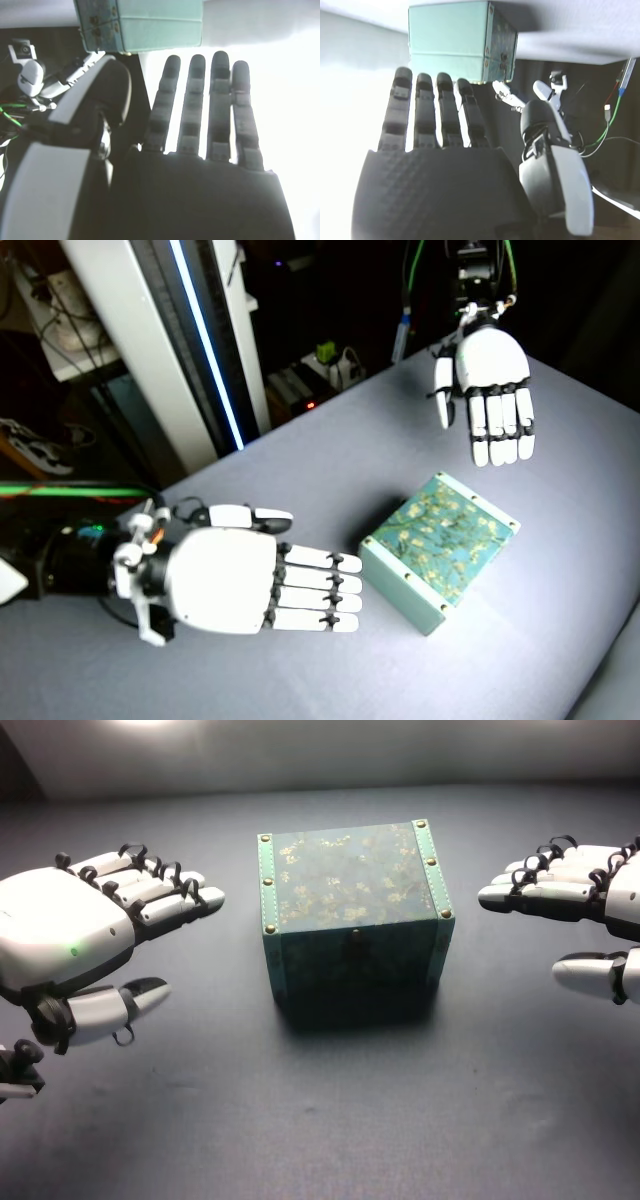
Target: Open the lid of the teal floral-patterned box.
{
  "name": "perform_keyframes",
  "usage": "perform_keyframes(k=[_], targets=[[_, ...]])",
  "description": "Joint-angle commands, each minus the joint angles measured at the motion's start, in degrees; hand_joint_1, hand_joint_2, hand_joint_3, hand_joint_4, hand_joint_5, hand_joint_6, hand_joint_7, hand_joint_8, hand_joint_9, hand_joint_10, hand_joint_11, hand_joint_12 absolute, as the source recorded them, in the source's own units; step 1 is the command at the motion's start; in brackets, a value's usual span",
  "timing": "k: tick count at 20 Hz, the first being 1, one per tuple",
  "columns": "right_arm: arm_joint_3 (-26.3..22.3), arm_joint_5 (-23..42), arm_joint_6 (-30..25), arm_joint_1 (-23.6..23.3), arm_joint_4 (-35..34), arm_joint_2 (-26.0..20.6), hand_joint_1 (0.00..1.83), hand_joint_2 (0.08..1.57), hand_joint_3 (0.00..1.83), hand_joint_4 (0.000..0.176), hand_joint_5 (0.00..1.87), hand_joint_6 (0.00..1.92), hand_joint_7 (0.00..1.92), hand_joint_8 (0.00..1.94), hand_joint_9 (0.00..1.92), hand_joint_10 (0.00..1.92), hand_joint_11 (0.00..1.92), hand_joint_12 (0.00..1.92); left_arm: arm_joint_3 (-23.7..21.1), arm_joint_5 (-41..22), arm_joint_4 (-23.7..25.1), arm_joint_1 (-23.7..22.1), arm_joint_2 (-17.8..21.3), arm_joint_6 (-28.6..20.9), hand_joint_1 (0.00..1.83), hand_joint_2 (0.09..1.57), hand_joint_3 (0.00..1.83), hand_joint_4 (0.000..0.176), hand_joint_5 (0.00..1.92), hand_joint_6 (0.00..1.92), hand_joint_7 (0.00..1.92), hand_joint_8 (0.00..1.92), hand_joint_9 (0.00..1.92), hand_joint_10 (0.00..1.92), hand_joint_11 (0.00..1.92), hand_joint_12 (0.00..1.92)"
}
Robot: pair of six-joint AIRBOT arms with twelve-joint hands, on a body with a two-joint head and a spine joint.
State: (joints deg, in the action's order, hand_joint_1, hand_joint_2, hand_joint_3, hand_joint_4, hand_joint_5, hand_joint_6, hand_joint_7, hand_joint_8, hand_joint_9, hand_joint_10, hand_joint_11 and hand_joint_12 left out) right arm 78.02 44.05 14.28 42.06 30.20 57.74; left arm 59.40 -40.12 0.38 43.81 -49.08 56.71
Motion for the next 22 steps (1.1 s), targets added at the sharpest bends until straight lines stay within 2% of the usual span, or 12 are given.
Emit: perform_keyframes(k=[1,4,7,9,10,11,12,13,15,17,19,22], targets=[[0.32,5.67,-0.35,-0.76,-2.52,-0.25,0.19,1.50,0.01,0.000,0.10,0.00,0.09,0.00,0.07,0.01,0.00,0.23,0.25,-6.36,-0.67,-0.69,0.11,-0.12,0.37,1.53,0.01,0.000,0.05,0.00,0.06,0.00,0.11,0.01,0.00,0.40],[0.49,5.24,-0.84,-0.77,-1.71,0.00,0.28,1.51,0.00,0.000,0.09,0.01,0.09,0.01,0.07,0.01,0.03,0.19,0.53,-4.90,0.35,-1.30,-0.48,-0.58,0.38,1.52,0.00,0.000,0.08,0.00,0.10,0.01,0.14,0.01,0.00,0.52],[1.12,4.44,-1.78,-0.78,-0.28,0.73,0.18,1.51,0.00,0.000,0.04,0.00,0.04,0.00,0.03,0.00,0.01,0.19,1.86,-1.99,4.10,-2.58,-2.30,-3.63,0.21,1.57,0.01,0.000,0.00,0.00,0.03,0.01,0.12,0.01,0.00,0.52],[1.74,3.81,-2.79,-0.89,0.90,1.18,0.15,1.51,0.00,0.000,0.02,0.00,0.03,0.00,0.03,0.00,0.02,0.19,2.32,-0.44,5.48,-3.74,-3.12,-3.70,0.11,1.56,0.00,0.000,0.00,0.00,0.27,0.00,0.34,0.02,0.00,0.89],[1.94,3.66,-3.09,-1.03,1.28,1.33,0.08,1.50,0.00,0.000,0.02,0.00,0.03,0.00,0.01,0.00,0.01,0.18,2.44,-0.09,5.88,-4.12,-3.35,-3.70,0.09,1.55,0.00,0.000,0.00,0.00,0.11,0.00,0.22,0.00,0.00,0.83],[2.24,3.20,-3.45,-1.49,1.99,1.67,0.02,1.48,0.00,0.000,0.00,0.00,0.01,0.00,0.01,0.00,0.02,0.19,2.58,0.48,6.47,-4.62,-3.66,-3.70,0.15,1.55,0.00,0.000,0.00,0.00,0.03,0.00,0.19,0.00,0.00,0.87],[2.43,2.71,-3.51,-2.07,2.65,2.03,0.00,1.46,0.00,0.000,0.00,0.00,0.01,0.00,0.03,0.01,0.05,0.21,2.67,0.93,6.96,-4.95,-3.91,-3.70,0.31,1.54,0.00,0.000,0.00,0.00,0.04,0.01,0.43,0.06,0.19,1.03],[2.56,2.29,-3.51,-2.48,3.19,2.30,0.00,1.46,0.00,0.000,0.00,0.00,0.02,0.00,0.05,0.02,0.07,0.22,2.75,1.28,7.30,-5.15,-4.10,-3.70,0.36,1.54,0.00,0.000,0.01,0.00,0.05,0.01,0.43,0.04,0.04,0.94],[3.12,1.29,-3.69,-3.42,4.58,3.31,0.00,1.46,0.00,0.000,0.01,0.00,0.03,0.01,0.04,0.01,0.06,0.22,3.04,2.30,8.07,-5.71,-4.67,-3.70,0.35,1.54,0.00,0.000,0.02,0.00,0.04,0.01,0.20,0.03,0.00,0.39],[3.77,1.00,-4.51,-3.92,5.58,4.37,0.00,1.40,0.00,0.000,0.00,0.00,0.03,0.00,0.13,0.02,0.13,0.25,3.27,2.89,8.44,-6.13,-5.08,-3.71,0.33,1.53,0.00,0.000,0.02,0.00,0.04,0.00,0.10,0.01,0.00,0.16],[3.89,1.00,-4.77,-4.15,5.95,4.77,0.04,1.39,0.00,0.005,0.01,0.00,0.04,0.00,0.21,0.01,0.24,0.35,3.30,3.15,8.76,-6.48,-5.20,-3.71,0.41,1.52,0.00,0.000,0.04,0.01,0.06,0.00,0.12,0.01,0.04,0.19],[3.91,1.00,-4.91,-4.18,6.12,4.89,0.00,1.40,0.00,0.000,0.00,0.00,0.04,0.00,0.22,0.00,0.12,0.66,3.66,3.39,8.73,-6.64,-5.43,-3.71,0.40,1.51,0.00,0.000,0.03,0.00,0.06,0.00,0.14,0.01,0.01,0.19]])
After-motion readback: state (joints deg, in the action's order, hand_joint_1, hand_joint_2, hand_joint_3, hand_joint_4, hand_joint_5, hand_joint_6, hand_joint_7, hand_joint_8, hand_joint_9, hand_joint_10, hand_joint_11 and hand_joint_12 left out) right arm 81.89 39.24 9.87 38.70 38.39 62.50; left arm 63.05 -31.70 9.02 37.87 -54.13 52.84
